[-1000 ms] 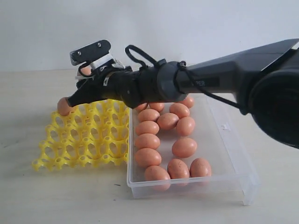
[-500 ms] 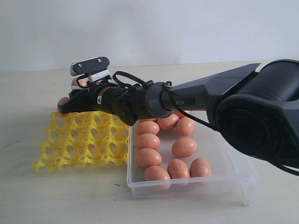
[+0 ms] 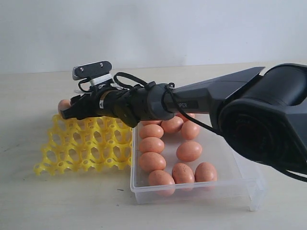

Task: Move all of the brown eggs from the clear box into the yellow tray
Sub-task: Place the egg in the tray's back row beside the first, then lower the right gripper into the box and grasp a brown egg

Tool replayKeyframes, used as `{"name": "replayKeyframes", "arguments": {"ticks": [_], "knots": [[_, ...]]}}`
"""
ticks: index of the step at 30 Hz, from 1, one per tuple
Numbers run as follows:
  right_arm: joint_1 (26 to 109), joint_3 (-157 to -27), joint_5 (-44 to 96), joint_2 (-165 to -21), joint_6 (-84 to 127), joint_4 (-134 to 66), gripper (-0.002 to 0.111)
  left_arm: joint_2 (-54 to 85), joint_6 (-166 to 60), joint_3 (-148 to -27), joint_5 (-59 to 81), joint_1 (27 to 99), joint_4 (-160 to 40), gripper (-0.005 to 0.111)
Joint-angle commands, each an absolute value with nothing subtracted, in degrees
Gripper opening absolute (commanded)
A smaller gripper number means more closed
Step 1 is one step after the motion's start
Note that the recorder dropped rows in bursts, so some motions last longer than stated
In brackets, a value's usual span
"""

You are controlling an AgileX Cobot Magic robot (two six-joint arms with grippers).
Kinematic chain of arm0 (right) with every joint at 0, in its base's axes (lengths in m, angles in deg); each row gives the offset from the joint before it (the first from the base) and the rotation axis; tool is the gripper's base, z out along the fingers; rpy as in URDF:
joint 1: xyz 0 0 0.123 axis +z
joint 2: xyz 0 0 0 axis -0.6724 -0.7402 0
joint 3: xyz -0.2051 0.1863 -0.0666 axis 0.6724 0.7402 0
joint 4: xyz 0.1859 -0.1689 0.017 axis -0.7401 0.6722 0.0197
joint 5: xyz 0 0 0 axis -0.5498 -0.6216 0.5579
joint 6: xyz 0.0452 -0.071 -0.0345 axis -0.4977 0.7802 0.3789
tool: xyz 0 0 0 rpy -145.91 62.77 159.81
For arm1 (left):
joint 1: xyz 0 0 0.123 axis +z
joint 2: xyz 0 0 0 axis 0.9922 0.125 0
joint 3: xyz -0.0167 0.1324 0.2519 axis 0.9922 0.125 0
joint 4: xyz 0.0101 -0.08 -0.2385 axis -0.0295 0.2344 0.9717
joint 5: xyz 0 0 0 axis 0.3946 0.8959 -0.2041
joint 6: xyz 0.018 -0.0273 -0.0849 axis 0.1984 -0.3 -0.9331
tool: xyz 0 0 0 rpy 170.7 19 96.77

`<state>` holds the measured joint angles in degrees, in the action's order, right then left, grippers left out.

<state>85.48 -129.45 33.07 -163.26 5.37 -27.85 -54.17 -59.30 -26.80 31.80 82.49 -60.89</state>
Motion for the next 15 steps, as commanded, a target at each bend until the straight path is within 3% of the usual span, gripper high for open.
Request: {"name": "replayKeyframes", "arguments": {"ticks": [1, 5, 8, 12, 15], "knots": [[85.6, -129.9, 27.8, -159.8, 6.5, -27.3, 0.061, -54.3, -59.3, -27.0, 31.3, 82.2, -60.7, 0.0], [85.6, -129.9, 16.9, -153.4, 12.2, -27.3, 0.061, -54.3, -59.3, -27.0, 31.3, 82.2, -60.7, 0.0], [85.3, -129.9, -8.1, -143.1, 15.9, -25.9, 0.061, -54.3, -59.3, -27.0, 31.3, 82.2, -60.7, 0.0], [82.5, -129.9, -32.2, -139.4, 9.5, -20.8, 0.061, -54.3, -59.3, -27.0, 31.3, 82.2, -60.7, 0.0], [81.5, -127.4, -35.8, -140.1, 39.8, -14.9, 0.06, -54.3, -59.3, -27.0, 31.3, 82.2, -60.7, 0.0]]}}
